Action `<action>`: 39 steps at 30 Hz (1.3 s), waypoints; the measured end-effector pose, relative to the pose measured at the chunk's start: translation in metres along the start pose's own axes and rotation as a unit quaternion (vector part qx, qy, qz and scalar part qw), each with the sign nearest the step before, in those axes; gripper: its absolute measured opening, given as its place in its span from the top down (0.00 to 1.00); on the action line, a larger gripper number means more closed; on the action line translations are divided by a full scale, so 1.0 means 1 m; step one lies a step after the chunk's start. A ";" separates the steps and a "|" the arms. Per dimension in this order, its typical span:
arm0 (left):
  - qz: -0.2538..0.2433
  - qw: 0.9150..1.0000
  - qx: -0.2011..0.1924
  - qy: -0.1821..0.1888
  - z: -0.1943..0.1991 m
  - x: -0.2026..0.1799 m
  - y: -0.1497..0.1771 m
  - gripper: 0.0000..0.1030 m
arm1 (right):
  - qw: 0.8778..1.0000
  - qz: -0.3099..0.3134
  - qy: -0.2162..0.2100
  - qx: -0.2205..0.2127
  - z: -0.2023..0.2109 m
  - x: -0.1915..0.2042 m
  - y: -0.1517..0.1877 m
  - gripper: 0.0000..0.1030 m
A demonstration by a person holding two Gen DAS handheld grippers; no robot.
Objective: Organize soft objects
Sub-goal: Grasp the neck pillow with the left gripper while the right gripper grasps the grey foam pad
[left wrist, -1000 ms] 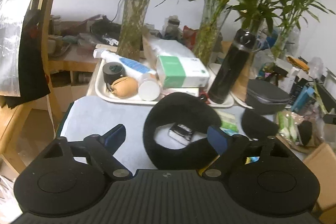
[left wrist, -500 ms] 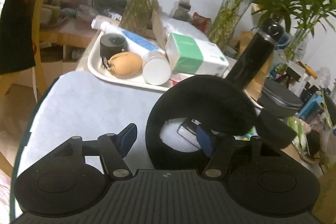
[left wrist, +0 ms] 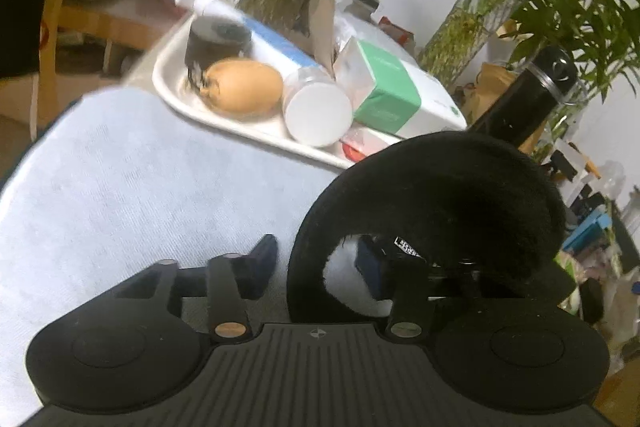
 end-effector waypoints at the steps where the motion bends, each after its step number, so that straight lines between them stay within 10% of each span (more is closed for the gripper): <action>1: 0.004 1.000 0.003 0.006 -0.002 0.001 0.001 0.67 | 1.000 -0.001 0.004 0.000 -0.001 -0.001 -0.001 0.00; 10: 0.064 0.998 0.019 0.020 0.003 0.014 0.001 0.89 | 0.999 -0.004 0.039 0.008 -0.011 -0.011 0.000 0.00; 26: 0.028 0.997 -0.036 -0.055 0.041 0.004 -0.008 0.91 | 0.995 0.100 0.001 0.024 -0.043 0.016 0.006 0.00; 39: 0.039 0.998 -0.034 -0.036 0.037 0.005 -0.006 0.91 | 0.981 0.172 -0.058 0.062 -0.104 0.047 0.014 0.09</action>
Point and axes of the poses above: each gripper's, at about its wrist camera, not at the fingertips, and z roughly against the way its jaws point, x to its left, y to its underside, the point moved 5 cm from there along -z, roughly the way its jaws point, and after that the axes turned 2 degrees about -z, right-handed, at the moved point
